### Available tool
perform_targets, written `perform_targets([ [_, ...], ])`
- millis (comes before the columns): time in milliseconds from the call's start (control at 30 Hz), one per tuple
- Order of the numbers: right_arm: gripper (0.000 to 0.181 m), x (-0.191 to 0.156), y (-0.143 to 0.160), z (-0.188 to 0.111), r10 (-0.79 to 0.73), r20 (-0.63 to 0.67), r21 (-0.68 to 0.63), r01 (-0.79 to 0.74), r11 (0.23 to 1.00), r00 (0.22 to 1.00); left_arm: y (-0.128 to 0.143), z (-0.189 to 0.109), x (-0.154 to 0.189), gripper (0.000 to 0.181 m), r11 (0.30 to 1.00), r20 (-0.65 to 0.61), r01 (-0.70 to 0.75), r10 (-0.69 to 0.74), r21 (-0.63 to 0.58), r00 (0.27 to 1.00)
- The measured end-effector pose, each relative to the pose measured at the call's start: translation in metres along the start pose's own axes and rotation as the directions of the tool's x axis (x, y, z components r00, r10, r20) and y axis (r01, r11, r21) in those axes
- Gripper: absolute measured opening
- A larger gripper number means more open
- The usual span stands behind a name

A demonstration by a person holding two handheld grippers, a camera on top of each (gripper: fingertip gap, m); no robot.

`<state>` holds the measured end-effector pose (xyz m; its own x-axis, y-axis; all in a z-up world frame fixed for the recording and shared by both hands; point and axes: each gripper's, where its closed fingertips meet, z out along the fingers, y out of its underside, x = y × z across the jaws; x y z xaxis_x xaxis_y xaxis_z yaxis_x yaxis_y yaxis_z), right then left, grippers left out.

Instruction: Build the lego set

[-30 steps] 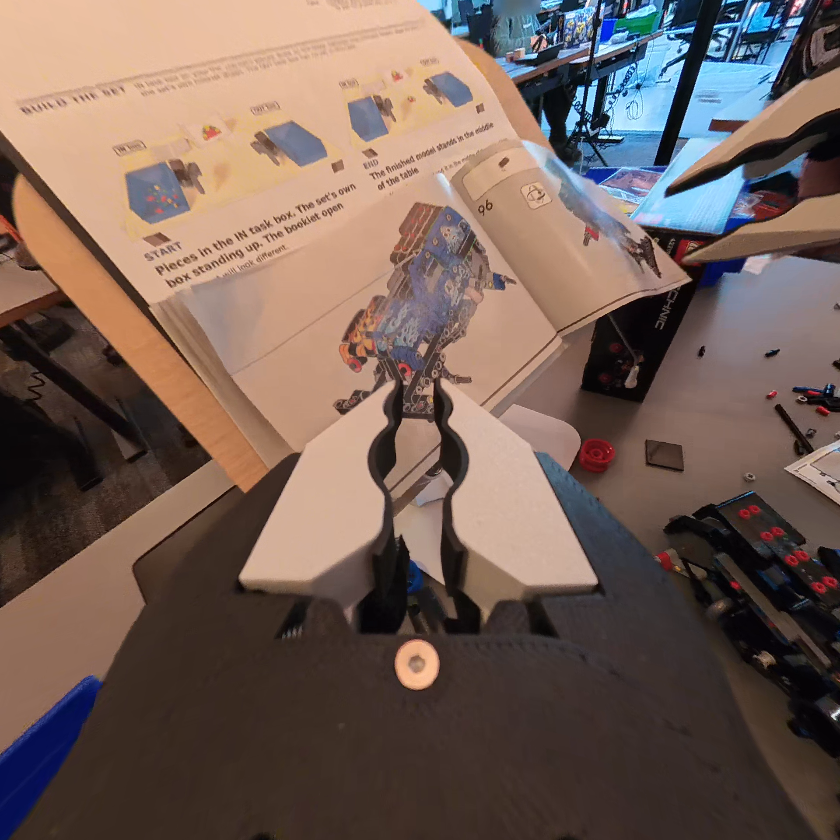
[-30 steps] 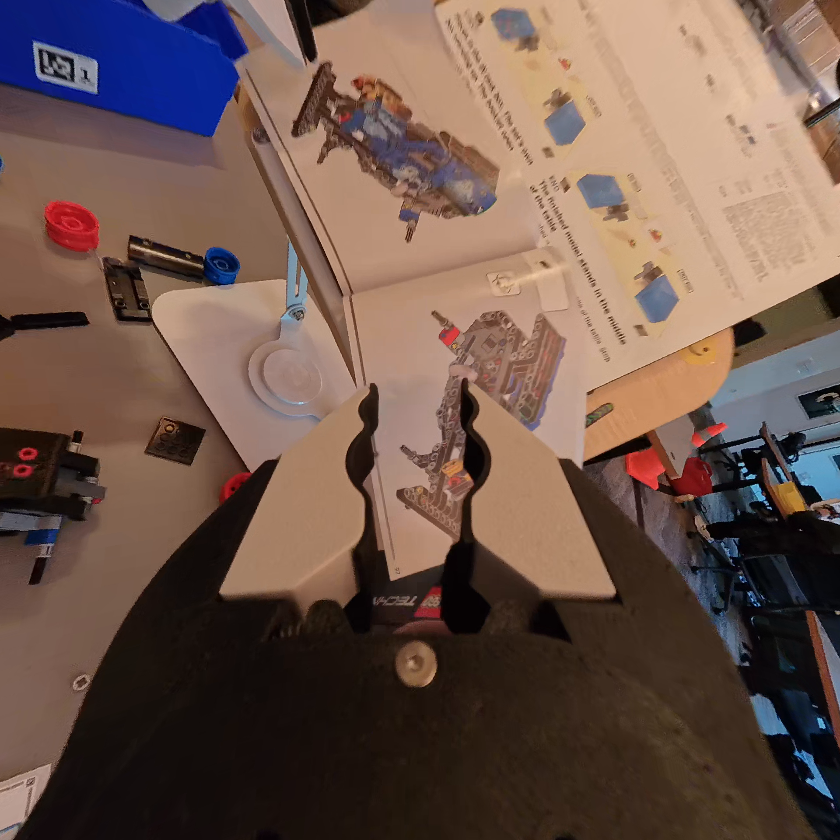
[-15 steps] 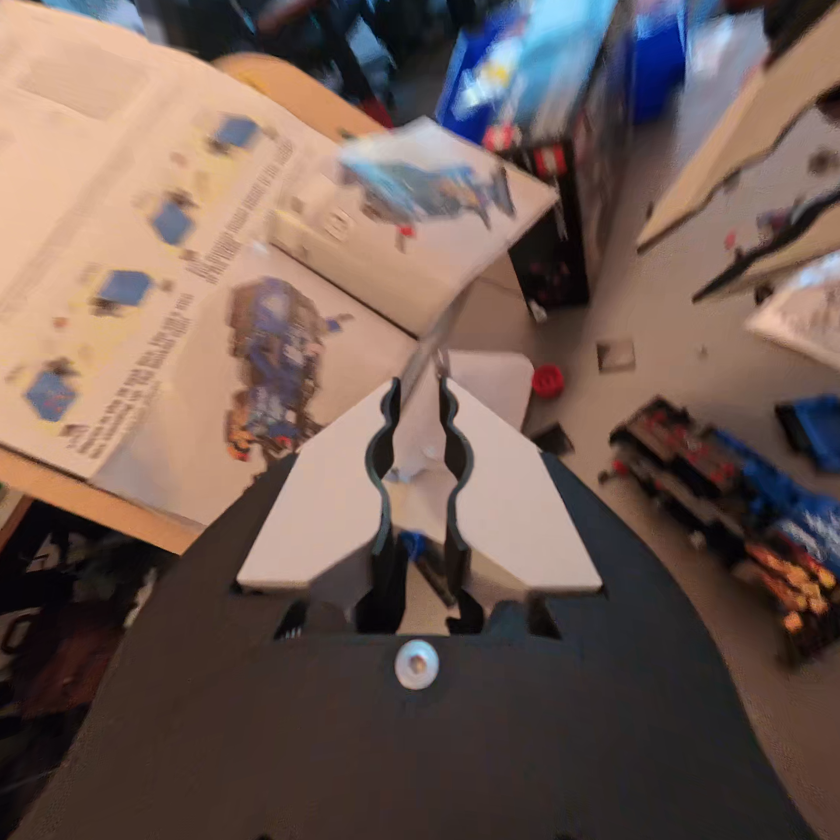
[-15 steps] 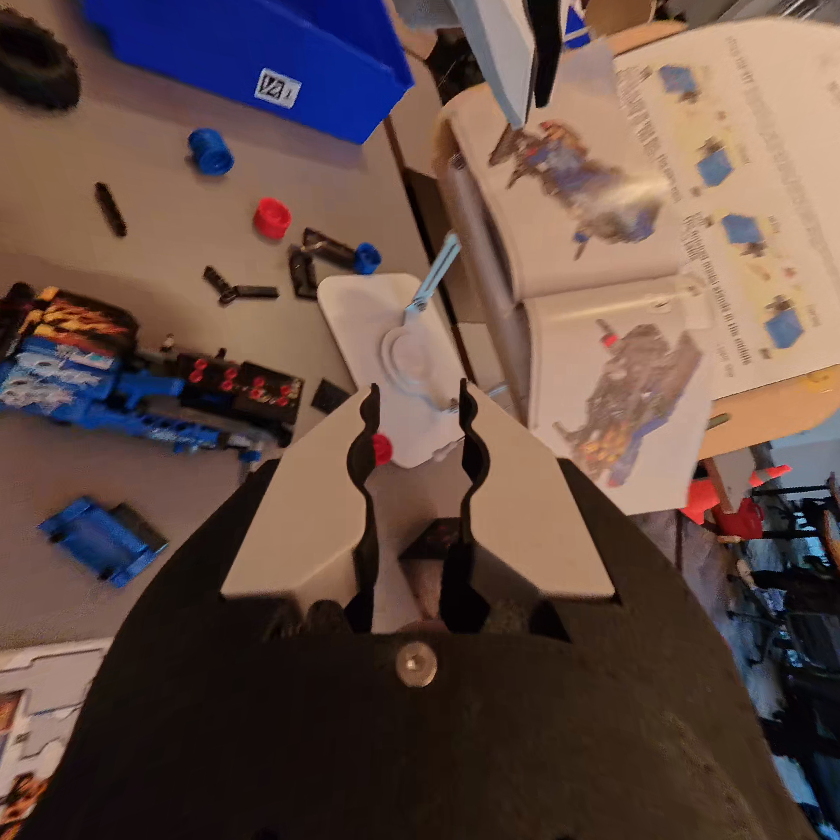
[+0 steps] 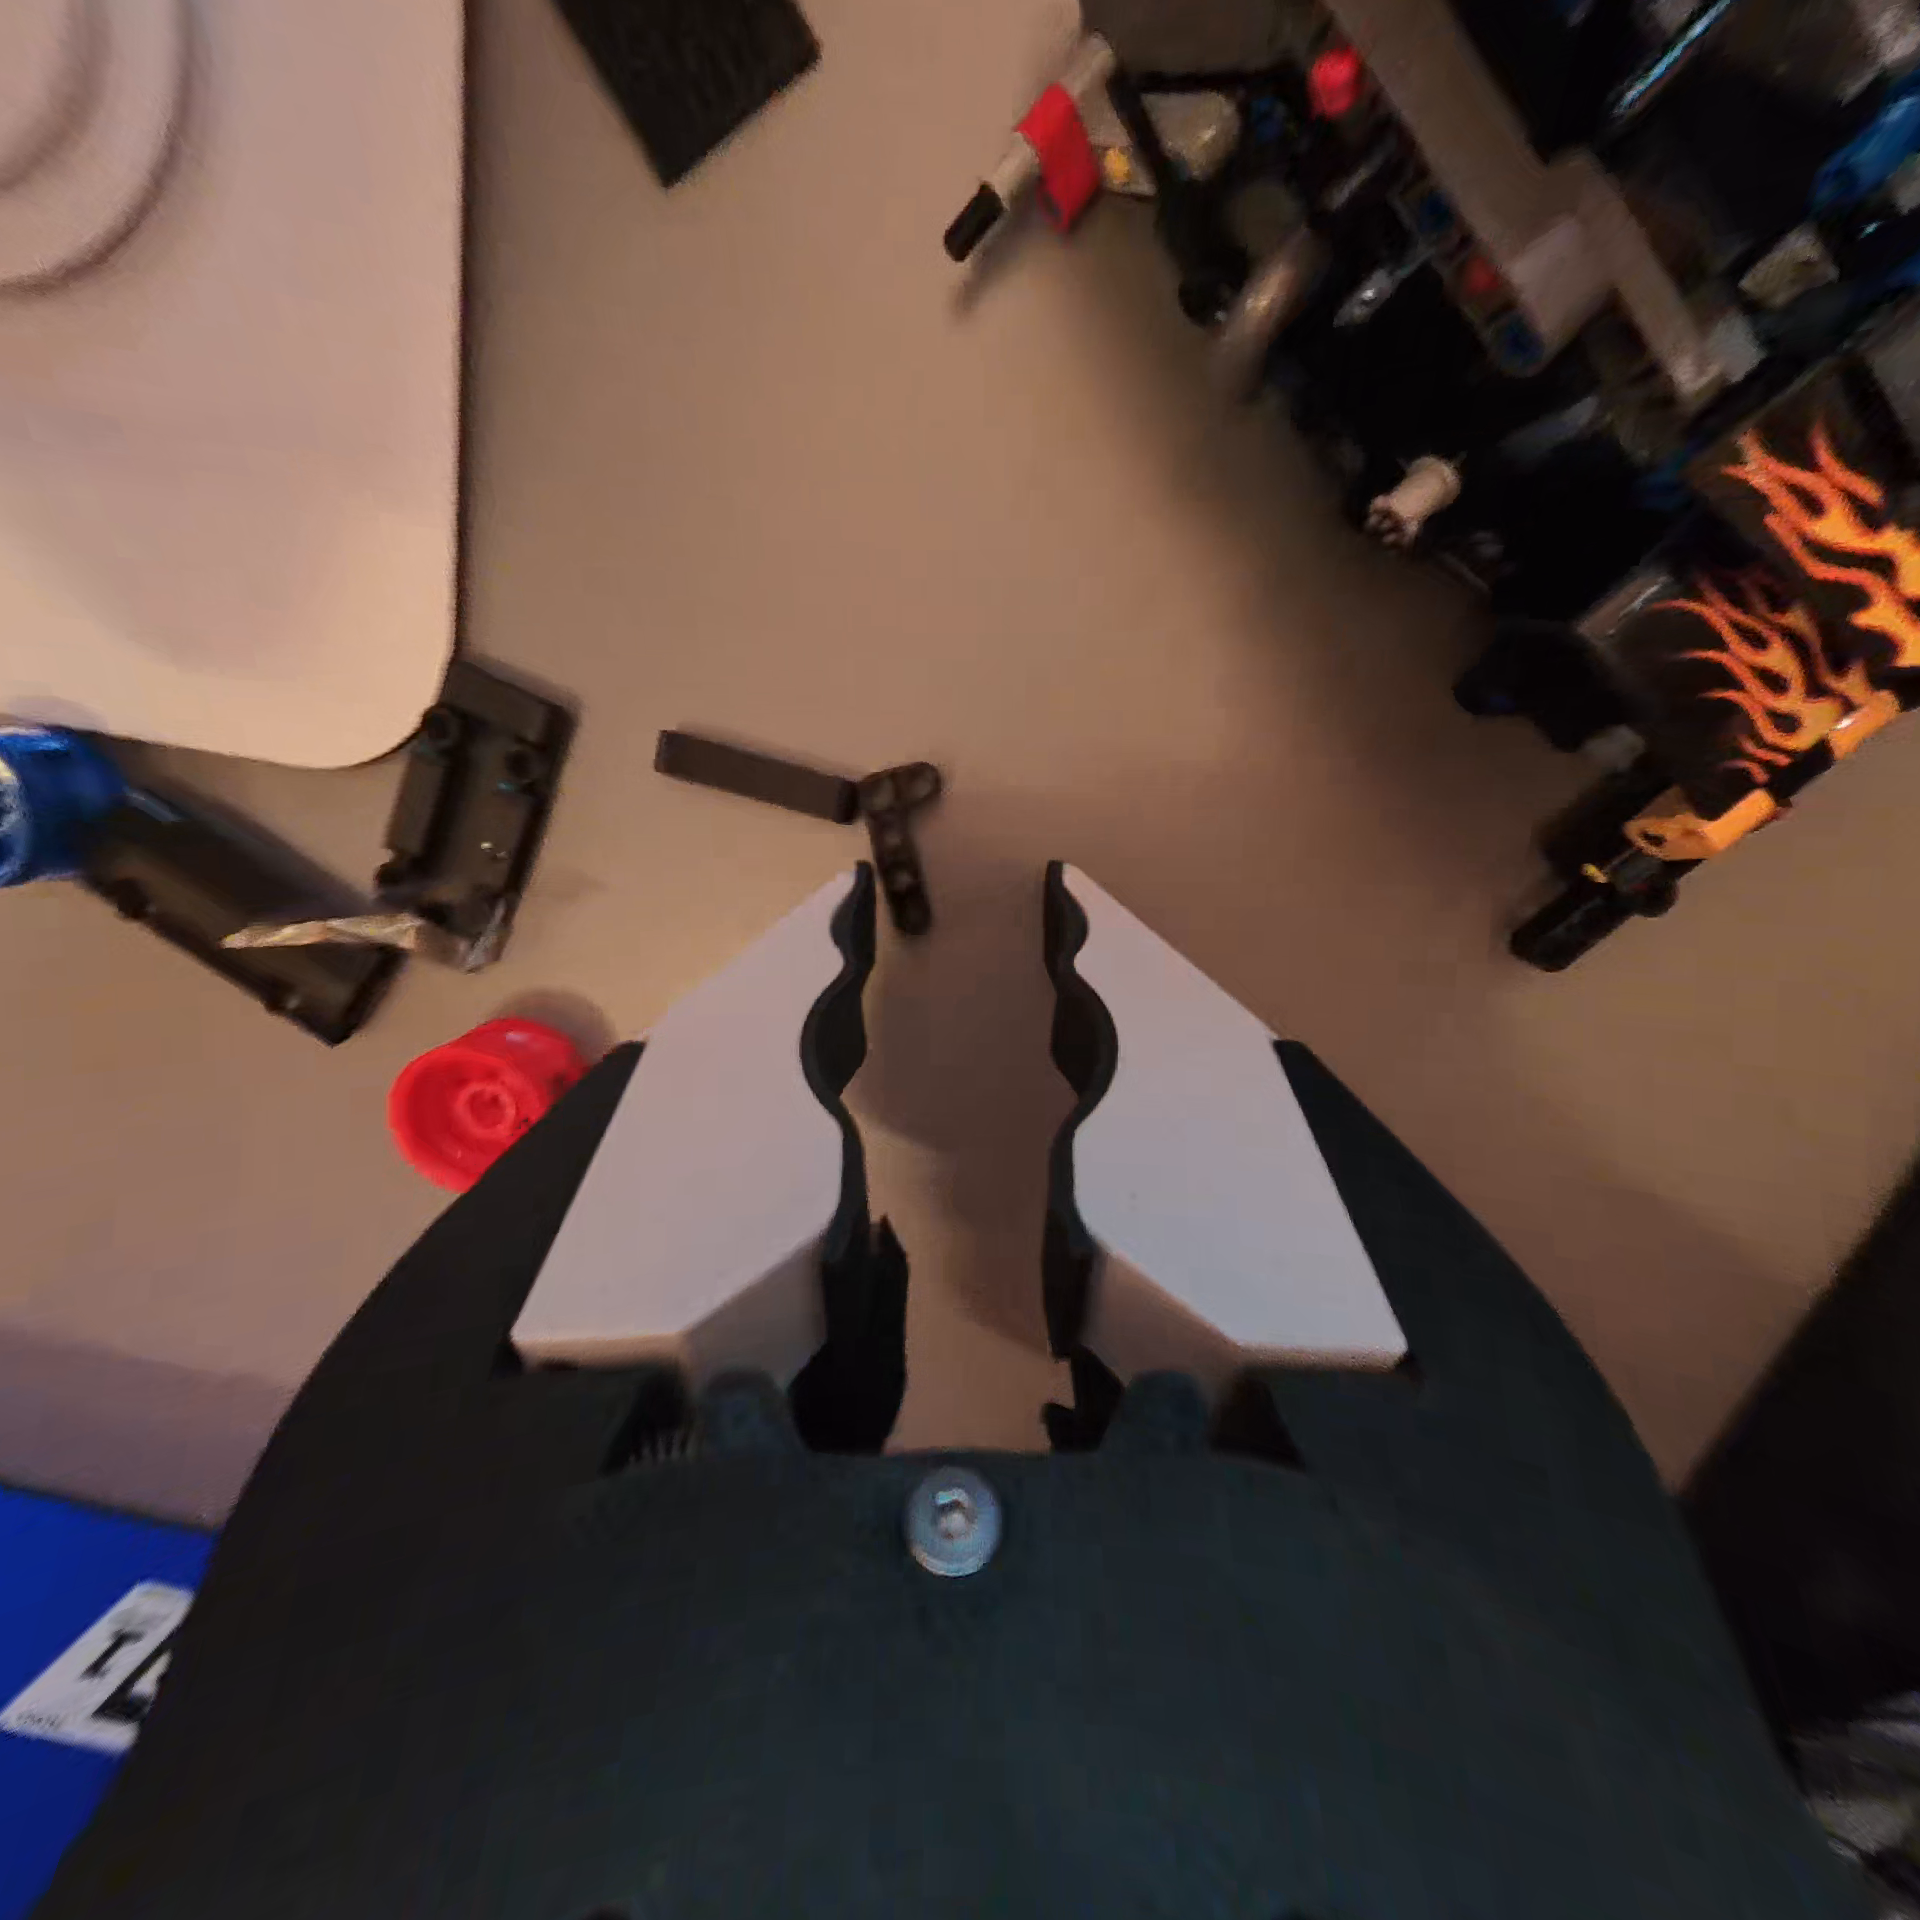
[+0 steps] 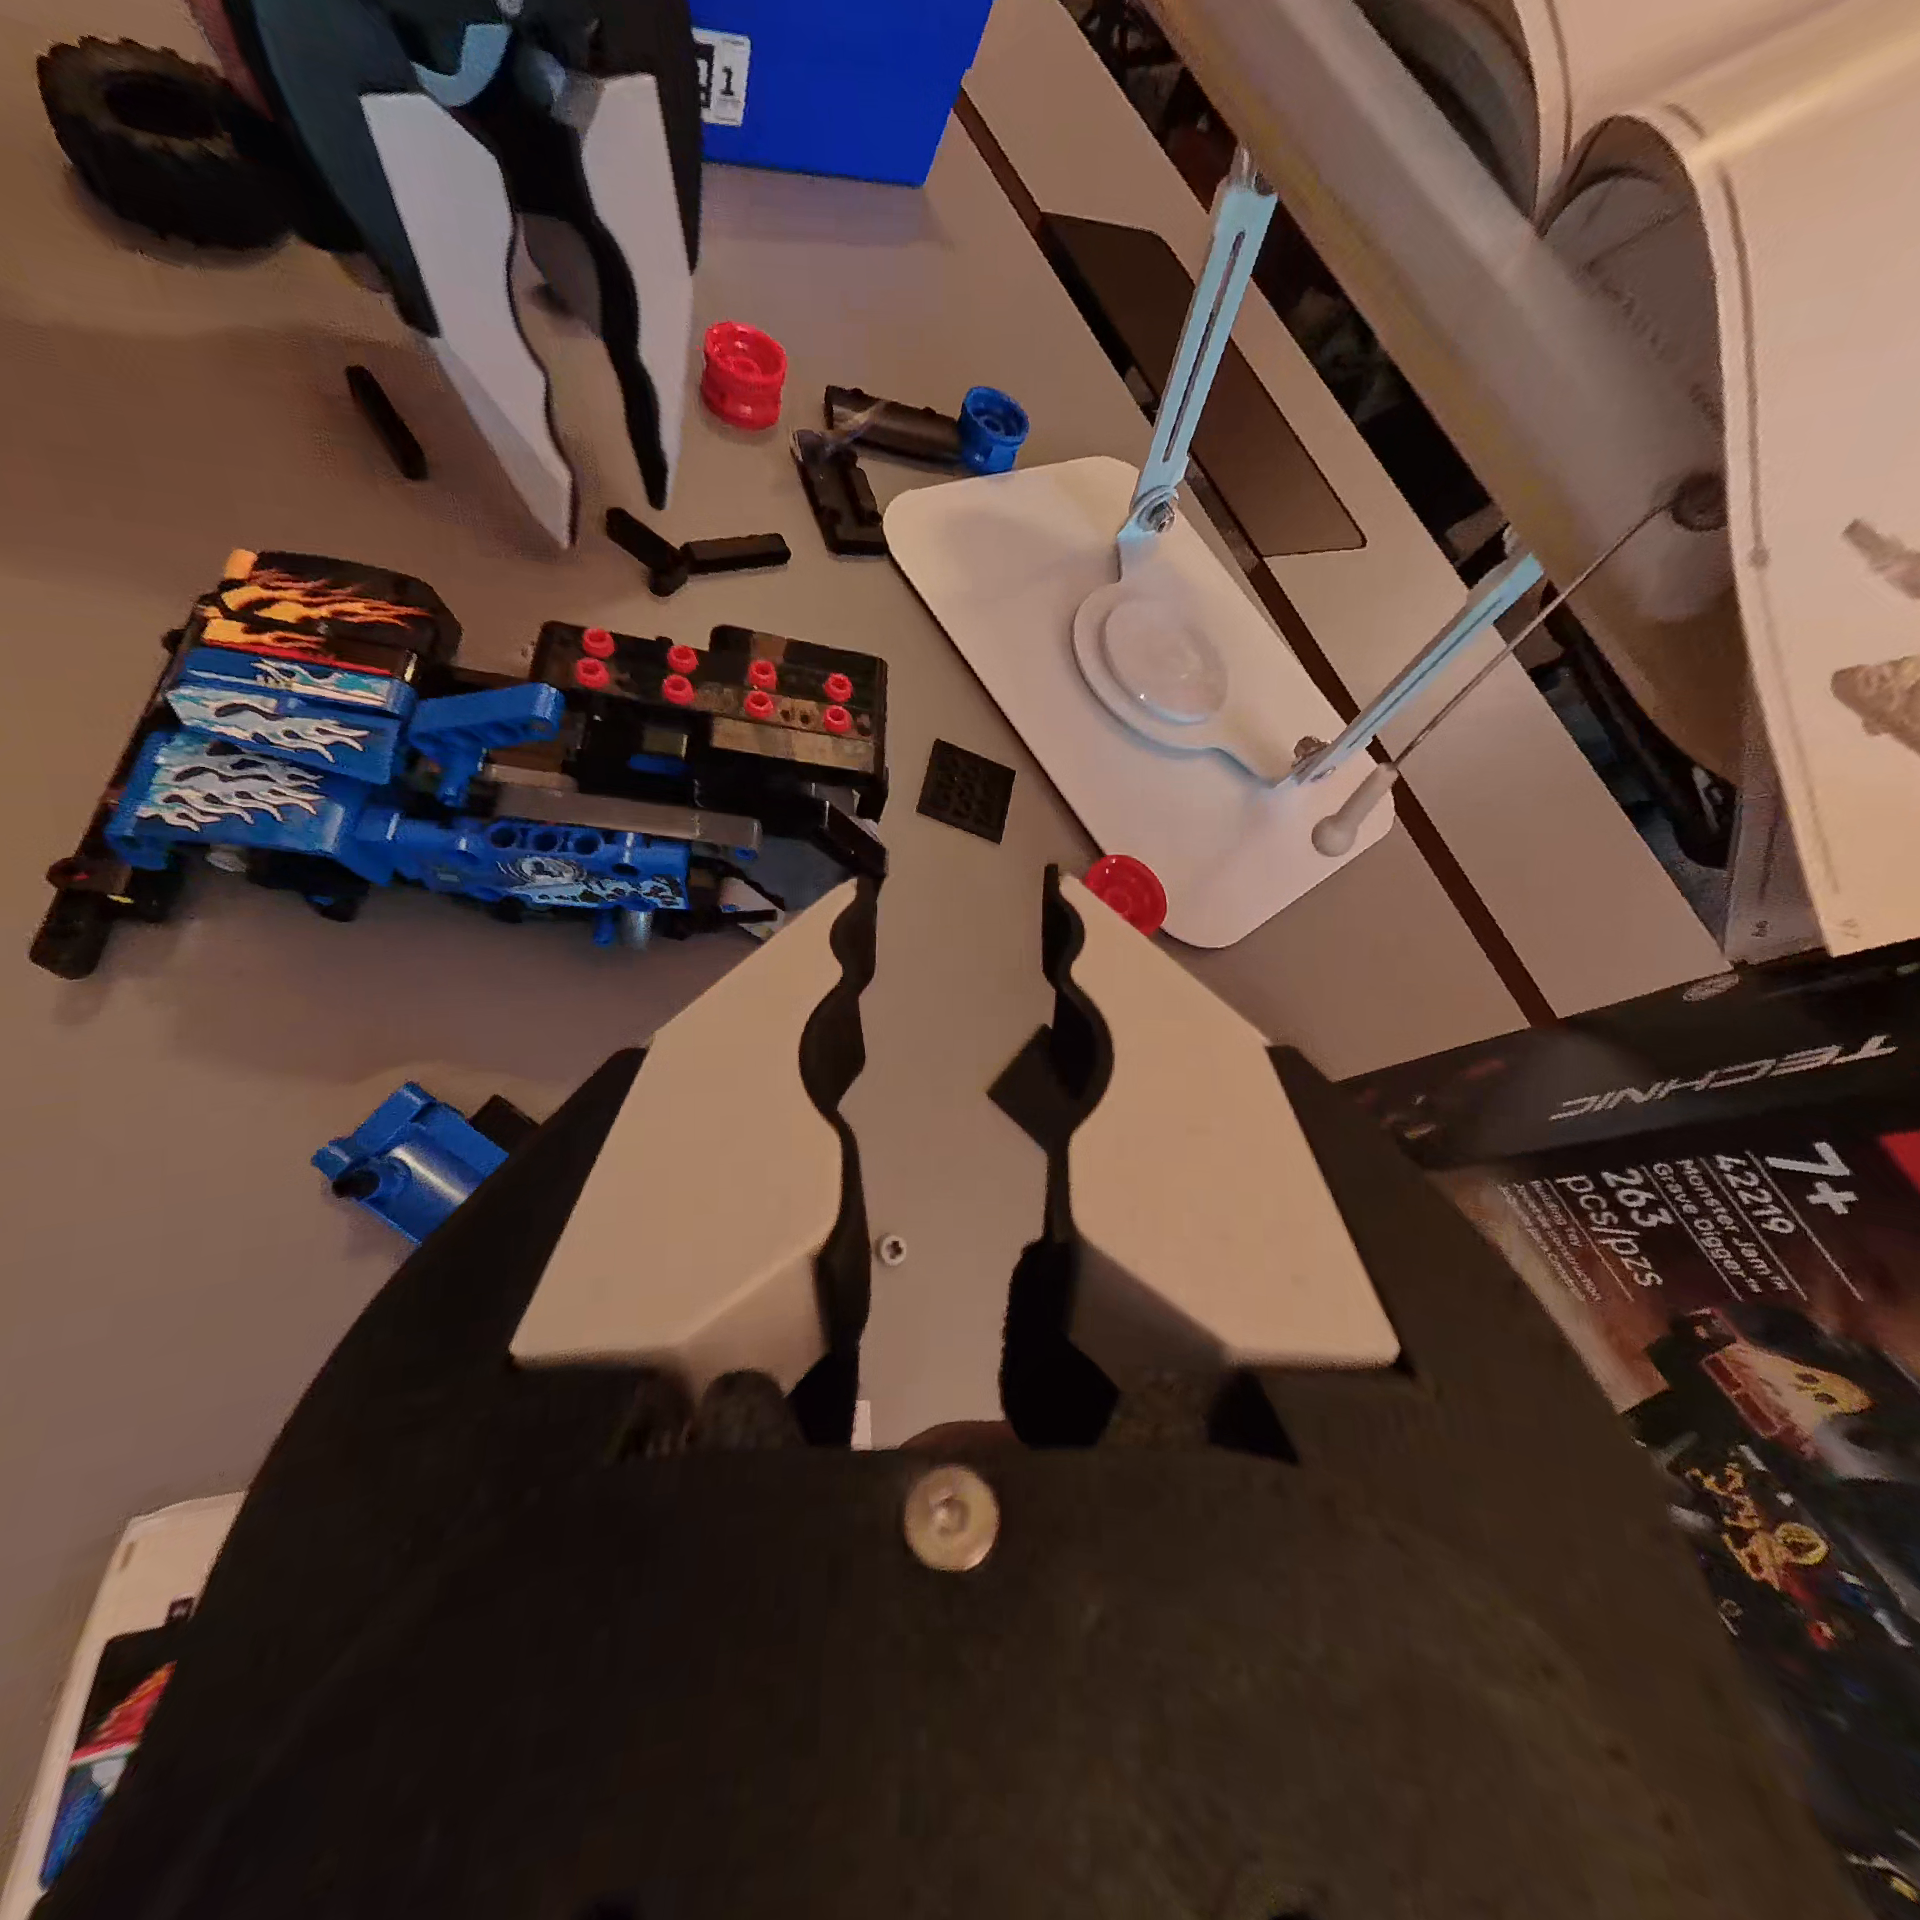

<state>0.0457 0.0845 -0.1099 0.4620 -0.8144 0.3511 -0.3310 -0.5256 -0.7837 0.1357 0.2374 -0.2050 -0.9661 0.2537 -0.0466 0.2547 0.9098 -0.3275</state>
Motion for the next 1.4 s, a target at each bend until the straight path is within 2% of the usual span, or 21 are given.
perform_targets([
  [133,0.031,-0.001,0.007,0.004,0.0,0.002,-0.009,0.0,1.0,1.0,0.0,0.006,0.001,0.027,1.0,-0.007,0.005,-0.005,0.011,1.0],
  [267,0.031,-0.001,0.013,0.008,-0.001,0.006,-0.019,0.001,1.0,1.0,-0.001,0.007,-0.006,0.005,0.999,0.019,0.02,-0.021,0.034,1.0],
  [833,0.031,0.004,0.026,0.013,0.011,0.001,-0.034,-0.011,0.999,1.0,-0.004,-0.002,-0.007,0.005,0.996,0.047,-0.032,0.028,0.086,0.999],
  [1100,0.031,0.007,0.03,0.015,0.006,-0.009,-0.048,-0.007,0.999,1.0,0.002,-0.01,-0.015,0.013,0.994,0.067,0.003,-0.01,0.106,0.998],
  [1300,0.031,0.007,0.031,0.015,0.003,-0.014,-0.05,-0.004,0.999,1.0,-0.008,-0.013,-0.036,0.016,0.984,0.139,0.074,-0.097,0.162,0.986],
  [1400,0.031,0.007,0.032,0.016,0.001,-0.015,-0.053,-0.002,0.999,1.0,-0.013,-0.012,-0.04,0.016,0.971,0.12,0.133,-0.159,0.198,0.98],
])
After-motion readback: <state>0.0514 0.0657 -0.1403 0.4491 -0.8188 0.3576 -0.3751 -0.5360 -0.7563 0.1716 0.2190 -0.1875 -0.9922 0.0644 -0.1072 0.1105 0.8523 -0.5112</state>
